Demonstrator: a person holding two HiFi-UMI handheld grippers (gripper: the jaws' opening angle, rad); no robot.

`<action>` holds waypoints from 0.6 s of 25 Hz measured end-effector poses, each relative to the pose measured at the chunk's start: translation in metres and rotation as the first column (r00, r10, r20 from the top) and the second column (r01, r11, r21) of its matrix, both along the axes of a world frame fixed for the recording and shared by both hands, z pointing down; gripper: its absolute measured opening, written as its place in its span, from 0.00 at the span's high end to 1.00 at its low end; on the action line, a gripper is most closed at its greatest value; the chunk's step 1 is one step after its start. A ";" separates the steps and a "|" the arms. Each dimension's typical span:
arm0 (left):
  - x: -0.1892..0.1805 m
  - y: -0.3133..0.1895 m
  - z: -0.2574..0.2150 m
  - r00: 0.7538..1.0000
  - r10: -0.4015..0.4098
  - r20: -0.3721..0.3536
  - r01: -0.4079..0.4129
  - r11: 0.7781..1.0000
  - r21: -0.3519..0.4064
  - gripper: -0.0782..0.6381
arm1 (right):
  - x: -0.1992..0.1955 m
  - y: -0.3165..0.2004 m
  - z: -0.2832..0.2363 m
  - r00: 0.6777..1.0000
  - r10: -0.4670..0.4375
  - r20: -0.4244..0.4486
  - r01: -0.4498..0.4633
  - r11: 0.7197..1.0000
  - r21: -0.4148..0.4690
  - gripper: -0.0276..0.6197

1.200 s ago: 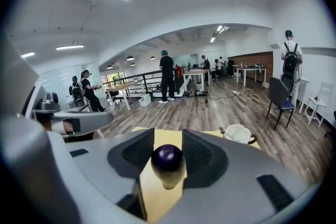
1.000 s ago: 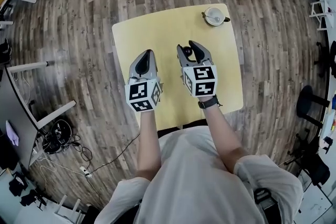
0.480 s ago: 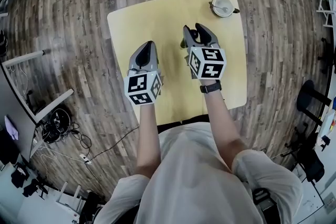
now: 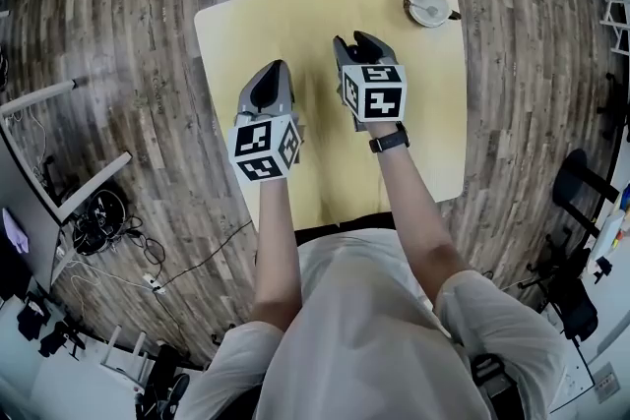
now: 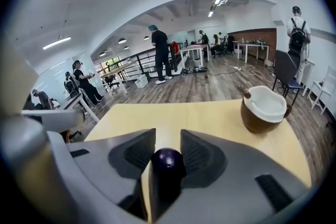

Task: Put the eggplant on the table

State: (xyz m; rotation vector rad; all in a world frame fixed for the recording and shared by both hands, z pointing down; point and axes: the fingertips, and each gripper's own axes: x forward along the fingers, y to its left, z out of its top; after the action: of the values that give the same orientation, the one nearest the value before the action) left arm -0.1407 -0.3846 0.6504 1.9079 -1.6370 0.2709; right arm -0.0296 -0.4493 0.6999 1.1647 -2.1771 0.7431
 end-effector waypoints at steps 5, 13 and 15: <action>0.000 -0.003 0.012 1.000 -0.005 -0.002 0.005 1.000 -0.018 0.88 | -0.002 0.003 0.031 0.997 -0.029 -0.072 0.024 0.998 -0.063 0.73; 0.002 0.000 0.021 1.000 0.008 0.002 -0.008 0.999 -0.032 0.88 | -0.010 0.001 0.052 0.988 -0.083 -0.130 0.069 0.992 -0.108 0.73; 0.003 0.001 0.020 1.000 0.011 0.001 -0.011 0.999 -0.032 0.88 | -0.014 0.002 0.052 0.989 -0.103 -0.108 0.090 0.989 -0.118 0.63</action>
State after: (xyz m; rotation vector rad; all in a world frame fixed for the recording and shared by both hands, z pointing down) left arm -0.1374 -0.3834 0.6702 1.8944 -1.6140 0.3012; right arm -0.0432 -0.4473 0.7521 1.0119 -2.0545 0.7299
